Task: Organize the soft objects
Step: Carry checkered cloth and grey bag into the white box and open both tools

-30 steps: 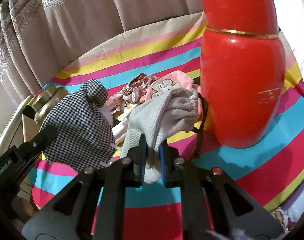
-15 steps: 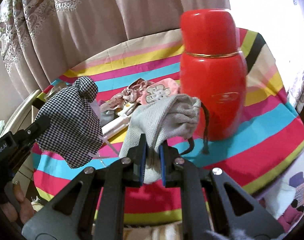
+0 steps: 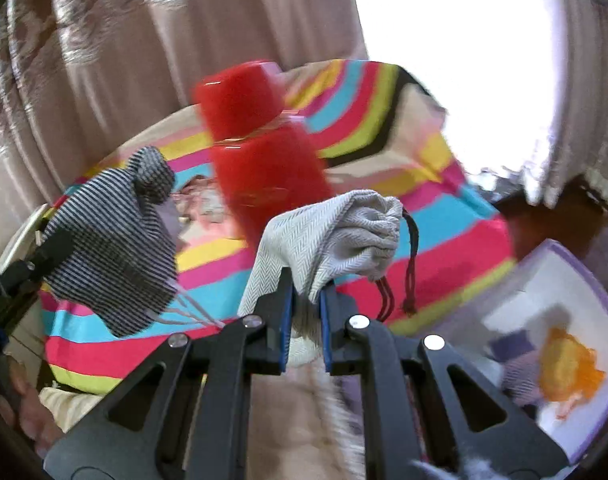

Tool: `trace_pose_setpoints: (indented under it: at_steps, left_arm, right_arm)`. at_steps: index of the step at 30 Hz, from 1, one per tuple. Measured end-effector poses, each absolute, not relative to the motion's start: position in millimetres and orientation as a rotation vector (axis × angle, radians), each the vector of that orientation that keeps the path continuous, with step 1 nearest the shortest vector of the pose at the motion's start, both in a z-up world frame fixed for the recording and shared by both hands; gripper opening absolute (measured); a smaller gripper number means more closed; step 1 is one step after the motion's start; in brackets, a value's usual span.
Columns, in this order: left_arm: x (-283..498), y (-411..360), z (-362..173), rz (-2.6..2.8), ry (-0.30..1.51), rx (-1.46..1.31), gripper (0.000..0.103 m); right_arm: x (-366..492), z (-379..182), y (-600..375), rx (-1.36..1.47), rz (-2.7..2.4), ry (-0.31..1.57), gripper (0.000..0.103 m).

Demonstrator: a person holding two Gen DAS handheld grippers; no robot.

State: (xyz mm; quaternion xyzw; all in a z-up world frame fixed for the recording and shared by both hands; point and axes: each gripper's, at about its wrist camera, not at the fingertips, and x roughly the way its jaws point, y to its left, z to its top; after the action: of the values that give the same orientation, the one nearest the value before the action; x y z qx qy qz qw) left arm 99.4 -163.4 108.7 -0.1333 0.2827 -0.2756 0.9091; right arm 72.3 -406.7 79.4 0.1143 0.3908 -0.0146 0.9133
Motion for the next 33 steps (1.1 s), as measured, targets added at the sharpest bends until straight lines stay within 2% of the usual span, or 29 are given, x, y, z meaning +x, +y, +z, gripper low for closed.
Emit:
trace_pose_setpoints:
  at_steps: [11,22,24,26,29,33]
  left_arm:
    - [85,-265,114,-0.764,0.622,-0.185,0.007]
    - [72,-344,116,-0.879,0.648,-0.114,0.007]
    - [71,-358,115,-0.899,0.655,-0.102,0.007]
    - [70,-376,113,-0.925,0.664,-0.084,0.007]
    - [65,-403,108,-0.963,0.679,-0.047,0.007]
    - [63,-431,101,-0.995,0.703,-0.015,0.007]
  right_arm:
    - [-14,58,-525,0.247,-0.271,0.925,0.015]
    - [-67,17,-588,0.314,-0.399,1.099,0.016]
    - [-69,12,-594,0.328,-0.408,1.125,0.022]
    - [-73,9,-600,0.341,-0.421,1.147,0.050]
    - [-83,17,-604,0.355,-0.403,1.118,0.062]
    - [-89,30,-611,0.343,-0.437,1.070,0.067]
